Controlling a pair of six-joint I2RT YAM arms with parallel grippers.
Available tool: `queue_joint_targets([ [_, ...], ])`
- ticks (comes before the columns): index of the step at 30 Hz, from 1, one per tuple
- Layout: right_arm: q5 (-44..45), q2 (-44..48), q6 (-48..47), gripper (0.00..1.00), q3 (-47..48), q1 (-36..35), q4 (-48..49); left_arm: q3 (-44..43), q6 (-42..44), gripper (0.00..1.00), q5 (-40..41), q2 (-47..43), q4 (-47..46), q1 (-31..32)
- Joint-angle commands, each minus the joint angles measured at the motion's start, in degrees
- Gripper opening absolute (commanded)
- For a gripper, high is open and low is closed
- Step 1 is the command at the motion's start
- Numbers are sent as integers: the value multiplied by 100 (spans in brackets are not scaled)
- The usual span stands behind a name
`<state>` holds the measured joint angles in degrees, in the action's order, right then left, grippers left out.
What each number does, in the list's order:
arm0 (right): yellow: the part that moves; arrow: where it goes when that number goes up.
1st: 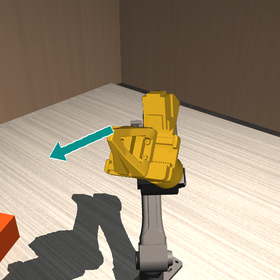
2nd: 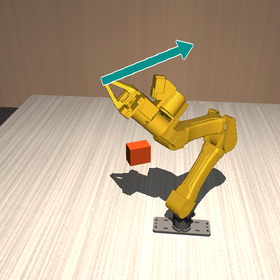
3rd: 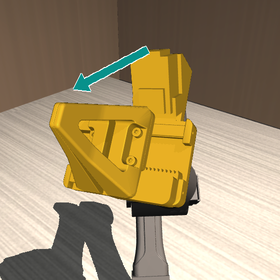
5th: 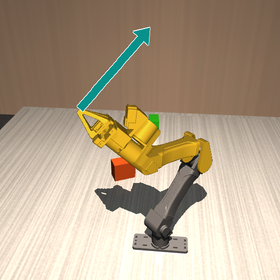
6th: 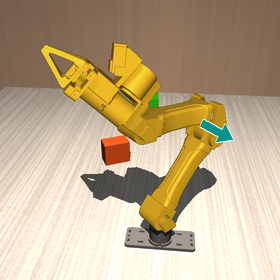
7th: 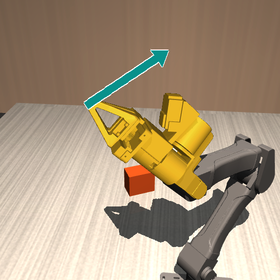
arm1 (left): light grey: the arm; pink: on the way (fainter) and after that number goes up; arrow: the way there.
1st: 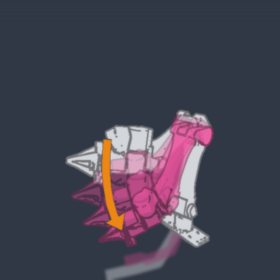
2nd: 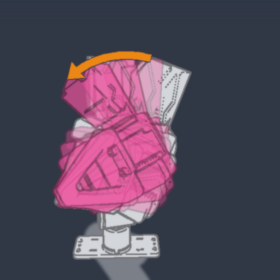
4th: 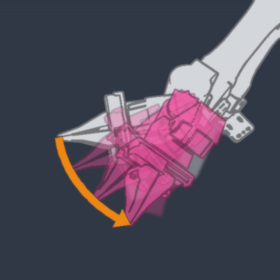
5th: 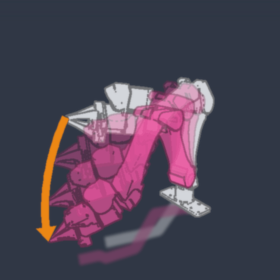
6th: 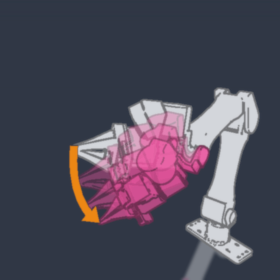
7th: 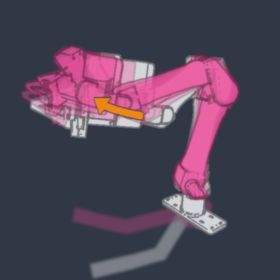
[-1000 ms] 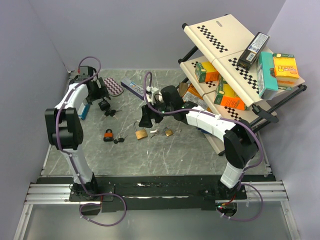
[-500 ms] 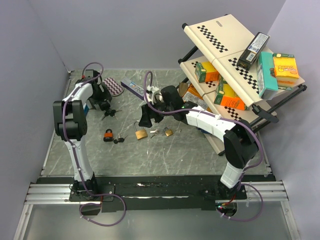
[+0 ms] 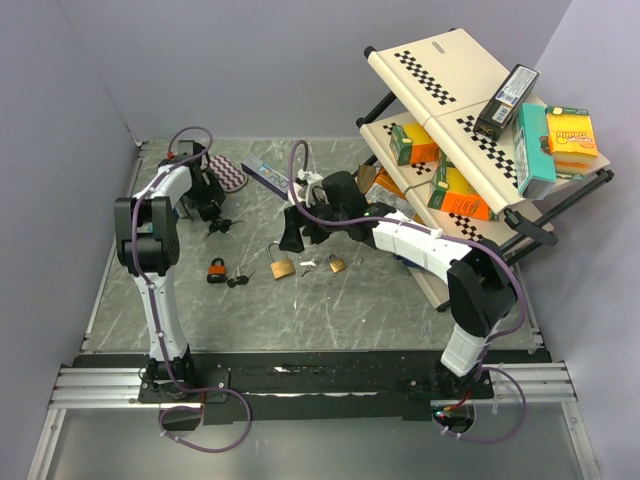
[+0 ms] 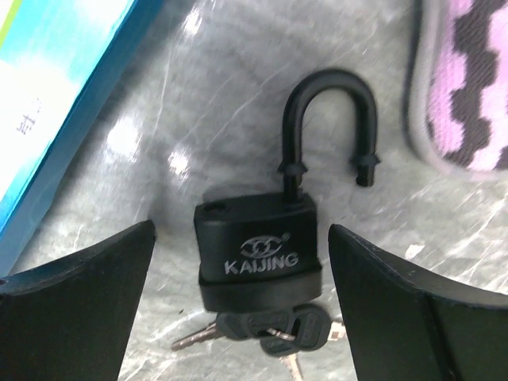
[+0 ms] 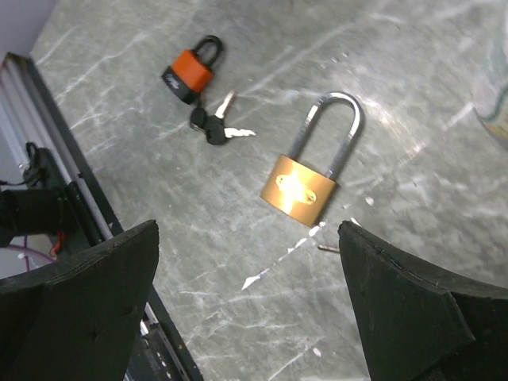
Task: Lock with the key
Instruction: Pick up the lock from the center of the board.
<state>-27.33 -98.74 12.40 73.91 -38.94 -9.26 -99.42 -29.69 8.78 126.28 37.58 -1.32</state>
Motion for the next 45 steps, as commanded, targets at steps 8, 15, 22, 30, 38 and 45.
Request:
queue_joint_targets([
  [8, 756, -49, 465, 100, 616, 44, -780, -350, -230, 72, 291, 195, -102, 97],
  [15, 467, 223, 464, 100, 554, 105, -507, -193, -274, 51, 274, 11, -146, 238],
  [22, -334, 478, 1185, 100, 712, 281, -287, -184, -300, 25, 195, 46, -102, 238],
  [30, -1019, 610, 1809, 100, 607, 404, -24, -78, -335, 13, 256, 11, -93, 238],
  [38, -1099, 645, 1862, 100, 572, 422, 38, -52, -370, 1, 159, -156, -146, 238],
  [45, -1037, 645, 1783, 100, 528, 431, -6, 89, -423, 1, 107, -464, -269, 238],
])
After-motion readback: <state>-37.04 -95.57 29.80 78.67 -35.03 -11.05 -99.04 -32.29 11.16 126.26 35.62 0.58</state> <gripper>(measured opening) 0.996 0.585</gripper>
